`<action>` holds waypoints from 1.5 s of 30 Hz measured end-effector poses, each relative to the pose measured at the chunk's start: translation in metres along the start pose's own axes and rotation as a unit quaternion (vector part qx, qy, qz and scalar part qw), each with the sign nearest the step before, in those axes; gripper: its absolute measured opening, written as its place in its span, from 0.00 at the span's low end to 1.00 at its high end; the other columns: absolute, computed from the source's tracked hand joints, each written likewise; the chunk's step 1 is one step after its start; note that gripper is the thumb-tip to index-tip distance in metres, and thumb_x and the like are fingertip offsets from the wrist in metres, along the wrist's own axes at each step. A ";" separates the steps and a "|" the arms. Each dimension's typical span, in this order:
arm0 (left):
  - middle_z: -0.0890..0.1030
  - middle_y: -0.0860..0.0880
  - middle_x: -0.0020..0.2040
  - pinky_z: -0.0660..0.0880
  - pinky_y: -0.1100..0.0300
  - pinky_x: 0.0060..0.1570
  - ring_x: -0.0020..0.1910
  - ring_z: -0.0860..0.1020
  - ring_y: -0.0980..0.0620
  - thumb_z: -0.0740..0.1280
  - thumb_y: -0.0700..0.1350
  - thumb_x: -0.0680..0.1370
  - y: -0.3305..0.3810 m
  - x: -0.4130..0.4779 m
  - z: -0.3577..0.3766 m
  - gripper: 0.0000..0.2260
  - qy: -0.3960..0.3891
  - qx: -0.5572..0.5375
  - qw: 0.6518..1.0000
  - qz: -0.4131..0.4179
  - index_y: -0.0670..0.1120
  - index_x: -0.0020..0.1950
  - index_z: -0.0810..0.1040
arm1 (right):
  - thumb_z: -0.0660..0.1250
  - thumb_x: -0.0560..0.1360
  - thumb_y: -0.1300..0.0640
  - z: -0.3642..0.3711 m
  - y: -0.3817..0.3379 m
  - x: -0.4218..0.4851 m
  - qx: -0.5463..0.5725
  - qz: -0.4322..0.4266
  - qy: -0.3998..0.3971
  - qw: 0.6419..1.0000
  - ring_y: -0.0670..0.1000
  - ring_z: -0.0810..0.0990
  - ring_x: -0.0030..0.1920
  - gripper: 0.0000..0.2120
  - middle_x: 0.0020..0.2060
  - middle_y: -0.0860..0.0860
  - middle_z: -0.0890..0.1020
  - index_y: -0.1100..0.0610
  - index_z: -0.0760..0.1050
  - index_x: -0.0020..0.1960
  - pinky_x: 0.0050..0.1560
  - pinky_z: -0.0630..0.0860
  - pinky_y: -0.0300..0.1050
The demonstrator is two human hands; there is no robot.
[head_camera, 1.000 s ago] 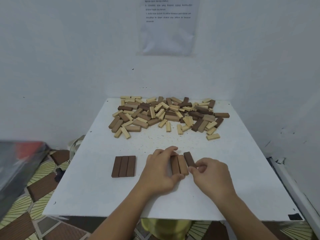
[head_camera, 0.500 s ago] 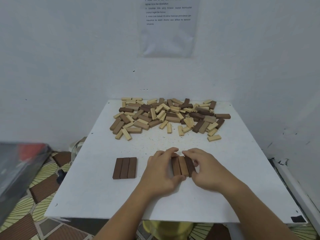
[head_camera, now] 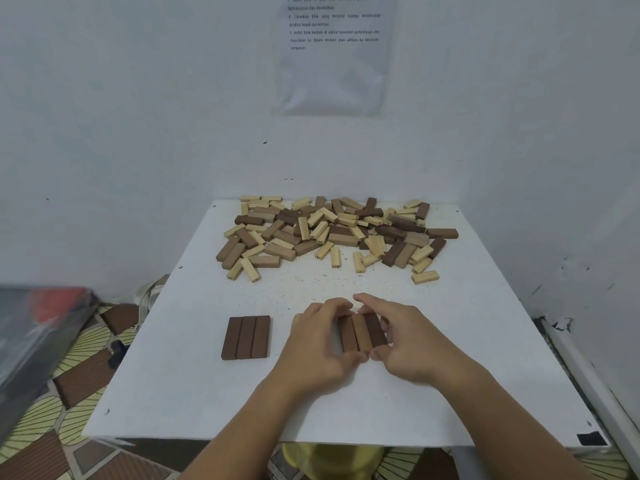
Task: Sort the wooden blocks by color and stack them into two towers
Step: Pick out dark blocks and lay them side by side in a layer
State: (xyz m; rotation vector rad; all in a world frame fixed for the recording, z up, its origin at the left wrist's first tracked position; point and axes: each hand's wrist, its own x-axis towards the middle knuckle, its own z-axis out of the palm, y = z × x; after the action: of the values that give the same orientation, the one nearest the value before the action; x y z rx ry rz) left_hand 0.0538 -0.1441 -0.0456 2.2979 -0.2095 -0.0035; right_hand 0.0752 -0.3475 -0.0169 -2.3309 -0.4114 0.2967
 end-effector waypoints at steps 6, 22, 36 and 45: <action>0.69 0.67 0.52 0.67 0.55 0.59 0.57 0.67 0.59 0.75 0.61 0.69 0.019 -0.021 0.004 0.29 0.071 0.045 0.996 -0.029 0.58 0.67 0.69 | 0.76 0.68 0.62 -0.002 -0.003 0.006 -0.028 -0.029 -0.020 0.999 0.42 0.76 0.52 0.41 0.56 0.36 0.72 0.40 0.67 0.76 0.56 0.78 0.41; 0.58 0.57 0.82 0.55 0.56 0.77 0.81 0.55 0.54 0.73 0.47 0.77 0.012 -0.024 -0.059 0.39 -0.113 0.128 0.985 -0.002 0.57 0.83 0.54 | 0.75 0.72 0.44 0.032 -0.015 -0.031 -0.024 0.015 0.070 0.997 0.43 0.66 0.69 0.39 0.69 0.41 0.68 0.45 0.62 0.78 0.72 0.67 0.46; 0.75 0.55 0.61 0.68 0.57 0.64 0.62 0.68 0.54 0.78 0.56 0.70 0.000 -0.010 -0.039 0.31 -0.100 0.133 0.984 0.056 0.52 0.71 0.75 | 0.78 0.71 0.51 0.012 -0.010 -0.022 -0.045 0.012 -0.007 0.999 0.34 0.69 0.59 0.33 0.63 0.36 0.72 0.39 0.68 0.71 0.61 0.67 0.36; 0.72 0.56 0.63 0.64 0.61 0.62 0.64 0.67 0.54 0.75 0.59 0.70 -0.006 -0.022 -0.022 0.34 -0.047 0.109 0.992 0.034 0.53 0.74 0.72 | 0.76 0.73 0.53 0.023 0.001 -0.028 -0.006 -0.002 0.011 1.000 0.37 0.68 0.67 0.35 0.67 0.35 0.70 0.37 0.66 0.74 0.71 0.66 0.38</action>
State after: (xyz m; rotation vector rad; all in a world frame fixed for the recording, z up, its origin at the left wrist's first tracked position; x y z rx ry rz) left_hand 0.0342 -0.1211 -0.0366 2.5105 -0.3505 -0.0563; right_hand 0.0416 -0.3442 -0.0307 -2.3425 -0.4082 0.2682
